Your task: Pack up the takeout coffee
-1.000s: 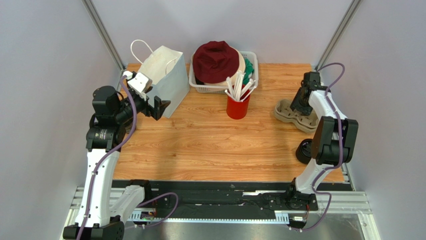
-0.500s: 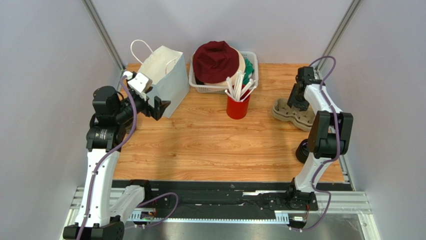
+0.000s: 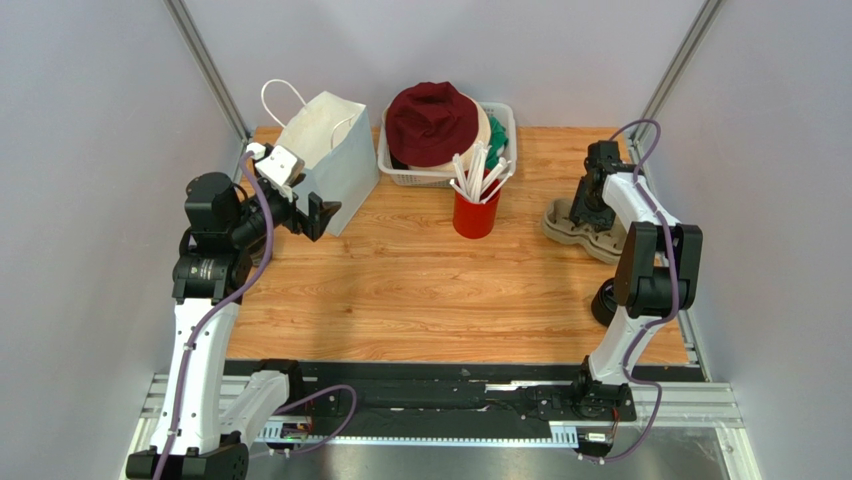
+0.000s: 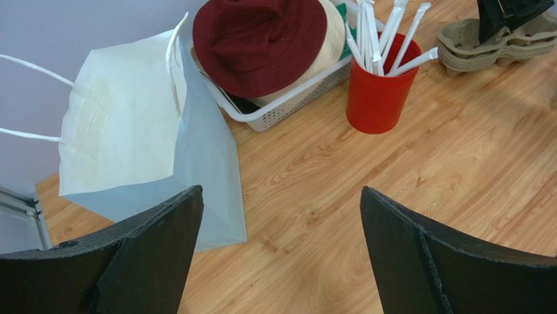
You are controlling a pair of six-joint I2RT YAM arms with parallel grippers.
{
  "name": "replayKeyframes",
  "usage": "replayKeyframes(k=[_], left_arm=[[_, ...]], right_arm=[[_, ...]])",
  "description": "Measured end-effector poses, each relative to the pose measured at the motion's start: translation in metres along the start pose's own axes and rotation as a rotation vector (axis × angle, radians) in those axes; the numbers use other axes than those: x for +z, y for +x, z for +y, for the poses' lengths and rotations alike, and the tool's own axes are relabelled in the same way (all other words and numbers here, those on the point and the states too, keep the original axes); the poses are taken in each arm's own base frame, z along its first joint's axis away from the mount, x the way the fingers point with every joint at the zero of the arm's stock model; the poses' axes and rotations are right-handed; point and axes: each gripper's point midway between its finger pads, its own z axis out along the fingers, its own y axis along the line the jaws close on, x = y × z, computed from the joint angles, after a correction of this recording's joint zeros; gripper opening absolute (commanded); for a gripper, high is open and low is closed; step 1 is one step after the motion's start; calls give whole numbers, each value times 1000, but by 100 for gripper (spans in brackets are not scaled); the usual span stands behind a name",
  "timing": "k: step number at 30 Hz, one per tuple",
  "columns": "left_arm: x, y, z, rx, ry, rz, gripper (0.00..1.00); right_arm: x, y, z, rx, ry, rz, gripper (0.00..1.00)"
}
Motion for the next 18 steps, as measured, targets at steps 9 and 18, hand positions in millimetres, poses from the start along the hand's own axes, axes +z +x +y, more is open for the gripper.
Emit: replayKeyframes(k=[9, 18], left_arm=[[0, 0, 0, 0, 0, -2, 98], [0, 0, 0, -3, 0, -1, 98]], right_arm=[[-1, 1, -1, -3, 1, -2, 22], [-1, -1, 0, -6, 1, -2, 20]])
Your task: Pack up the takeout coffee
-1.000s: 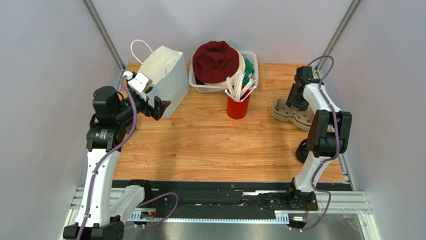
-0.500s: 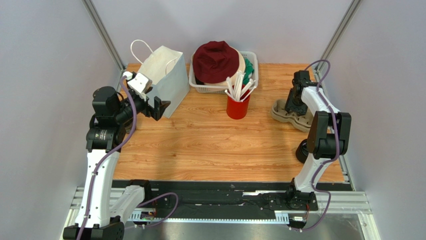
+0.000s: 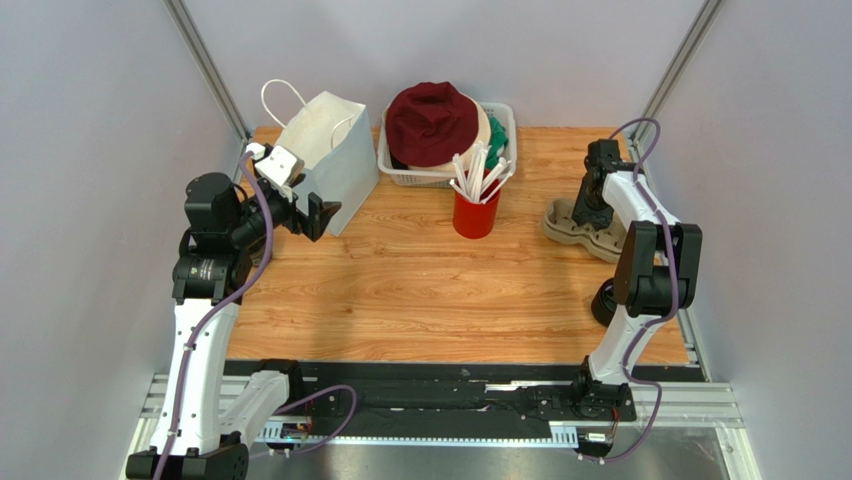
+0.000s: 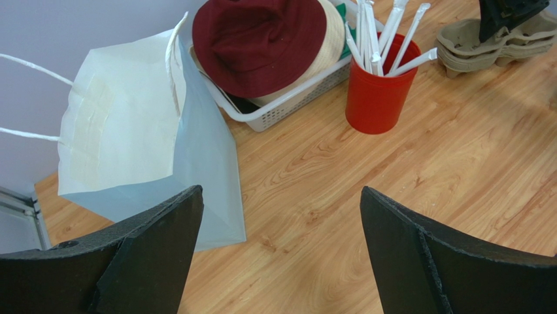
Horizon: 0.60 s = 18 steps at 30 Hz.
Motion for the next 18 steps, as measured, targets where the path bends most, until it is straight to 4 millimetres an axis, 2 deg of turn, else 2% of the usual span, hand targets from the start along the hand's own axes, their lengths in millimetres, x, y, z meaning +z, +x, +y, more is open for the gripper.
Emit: replayKeyframes(k=[4, 9, 18], left_arm=[[0, 0, 0, 0, 0, 0, 98], [0, 0, 0, 0, -1, 0, 98], [3, 4, 3, -7, -5, 13, 98]], right_arm=[[5, -12, 4, 2, 2, -8, 20], [17, -43, 13, 19, 4, -40, 20], [45, -126, 39, 63, -3, -153, 22]])
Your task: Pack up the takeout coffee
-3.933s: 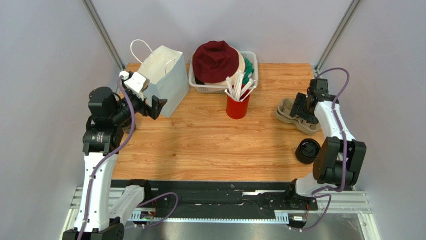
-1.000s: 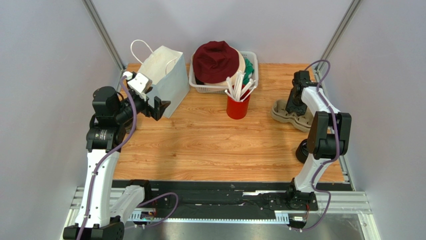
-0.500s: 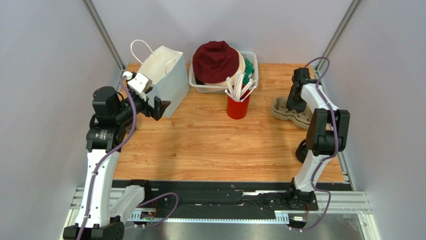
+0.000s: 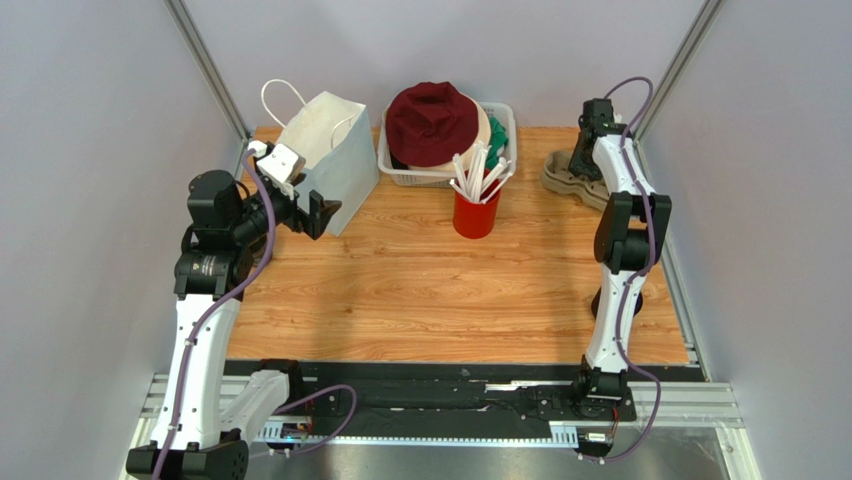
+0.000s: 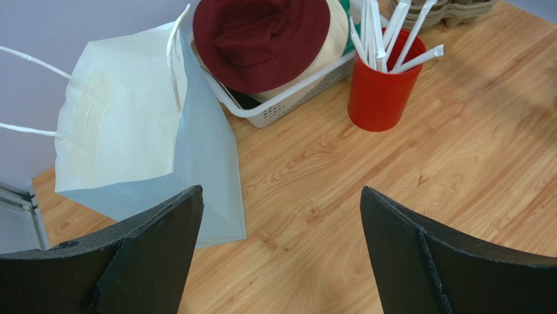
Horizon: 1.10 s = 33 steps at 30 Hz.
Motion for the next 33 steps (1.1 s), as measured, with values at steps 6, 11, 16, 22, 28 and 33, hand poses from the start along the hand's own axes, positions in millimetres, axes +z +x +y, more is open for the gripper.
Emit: replayKeyframes(k=[6, 11, 16, 22, 28, 33], left_arm=[[4, 4, 3, -9, -4, 14, 98], [6, 7, 4, -14, -2, 22, 98], [6, 7, 4, -15, -2, 23, 98], [6, 7, 4, -14, -2, 22, 98], [6, 7, 4, -15, -2, 22, 98], [6, 7, 4, -15, -2, 22, 98]], right_arm=[[14, -19, 9, 11, -5, -37, 34], [14, -18, 9, 10, -6, -34, 40], [14, -16, 10, 9, -13, -29, 47], [12, -16, 10, 9, -18, -26, 50], [7, -19, 10, 10, -24, -34, 53], [-1, -24, 7, 6, -18, -47, 53]])
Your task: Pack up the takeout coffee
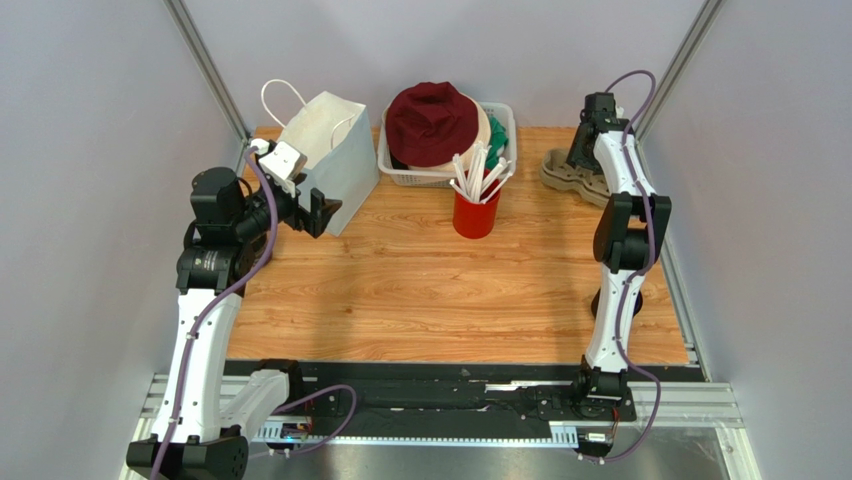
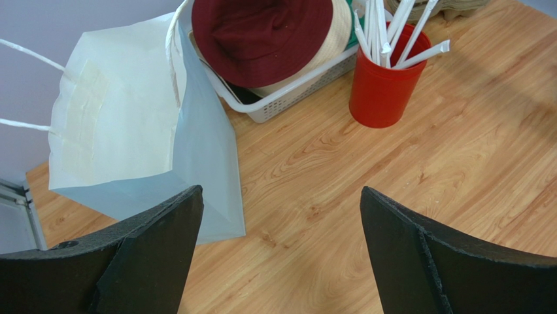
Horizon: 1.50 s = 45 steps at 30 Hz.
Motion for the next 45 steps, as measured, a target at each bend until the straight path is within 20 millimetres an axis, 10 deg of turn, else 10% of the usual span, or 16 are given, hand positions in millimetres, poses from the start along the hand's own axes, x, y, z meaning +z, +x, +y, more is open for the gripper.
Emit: replayKeyframes(k=[45], left_arm=[[1, 2, 0, 0, 0, 1, 98]], right_arm=[[-1, 7, 0, -27, 29, 7, 44]])
